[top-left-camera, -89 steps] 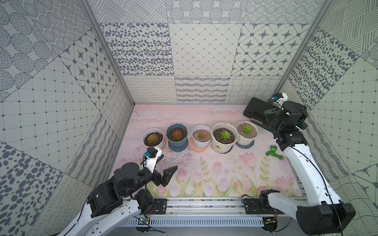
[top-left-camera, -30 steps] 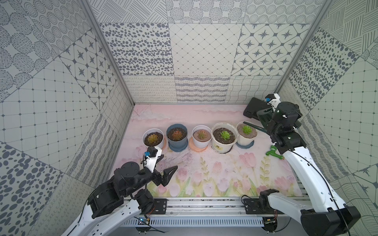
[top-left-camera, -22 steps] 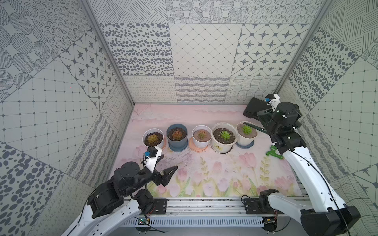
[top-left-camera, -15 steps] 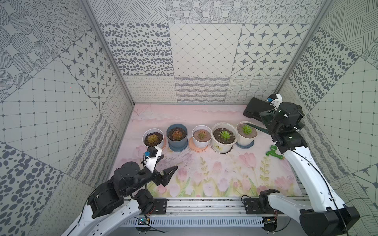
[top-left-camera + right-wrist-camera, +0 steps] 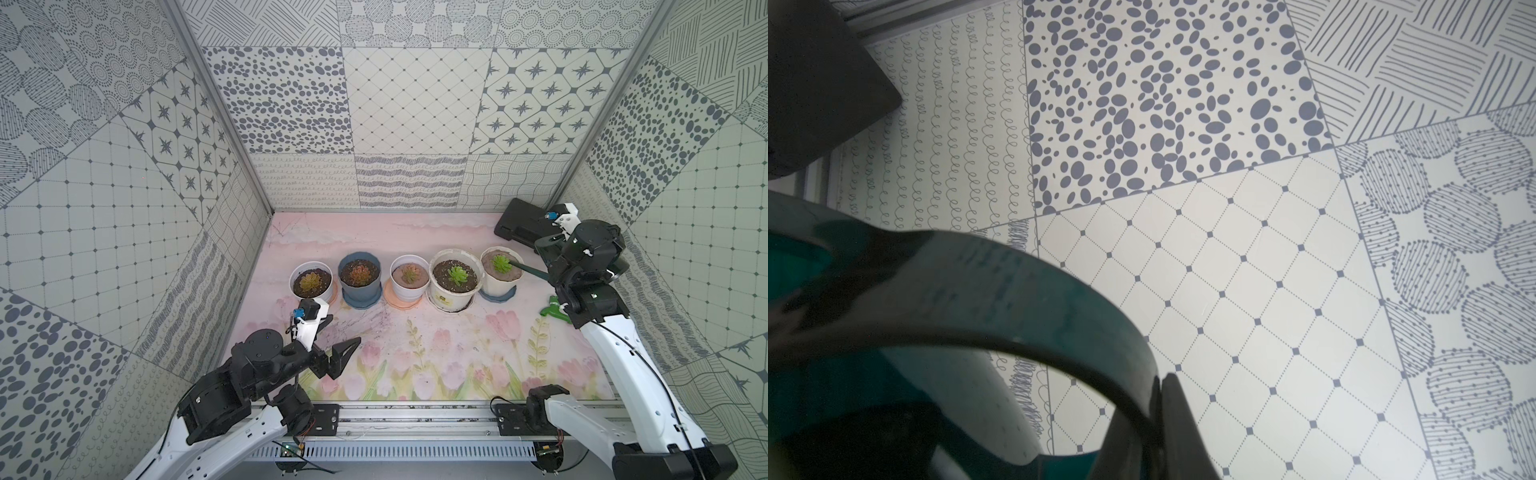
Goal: Water the succulent around the soil edge
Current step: Water the soil of the potted plant with water.
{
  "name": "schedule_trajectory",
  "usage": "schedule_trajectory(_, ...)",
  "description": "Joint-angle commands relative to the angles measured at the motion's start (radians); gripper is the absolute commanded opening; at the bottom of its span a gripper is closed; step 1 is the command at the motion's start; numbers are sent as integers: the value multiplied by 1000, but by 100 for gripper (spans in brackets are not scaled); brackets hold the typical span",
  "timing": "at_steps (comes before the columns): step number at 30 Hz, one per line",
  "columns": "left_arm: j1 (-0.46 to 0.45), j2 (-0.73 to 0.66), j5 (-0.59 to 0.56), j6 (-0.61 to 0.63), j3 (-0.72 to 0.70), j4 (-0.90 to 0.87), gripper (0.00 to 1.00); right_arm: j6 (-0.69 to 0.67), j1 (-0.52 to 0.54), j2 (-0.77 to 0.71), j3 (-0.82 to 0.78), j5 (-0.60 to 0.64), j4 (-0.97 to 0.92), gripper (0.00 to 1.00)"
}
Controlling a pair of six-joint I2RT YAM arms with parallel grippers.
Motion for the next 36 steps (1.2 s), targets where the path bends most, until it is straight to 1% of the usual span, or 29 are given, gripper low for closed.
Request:
schedule_trajectory(1, 18, -6, 23, 19, -2, 25, 99, -56, -4, -78, -29, 32, 72, 0)
schedule_trajectory(7, 18, -6, 34, 18, -4, 28, 99, -68, 1, -164, -69, 41, 34, 0)
schedule_trajectory(15, 17, -6, 32, 15, -3, 28, 99, 12, 49, -199, -49, 30, -108, 0)
schedule_trajectory(24, 19, -6, 20, 13, -3, 26, 99, 57, 96, -162, -19, 35, -127, 0)
schedule_trajectory(31, 20, -1, 14, 13, -3, 25, 99, 138, 127, -88, 61, 38, -134, 0)
schedule_trajectory(36, 21, 0, 13, 13, -4, 24, 99, 154, 153, -31, 115, 38, -134, 0)
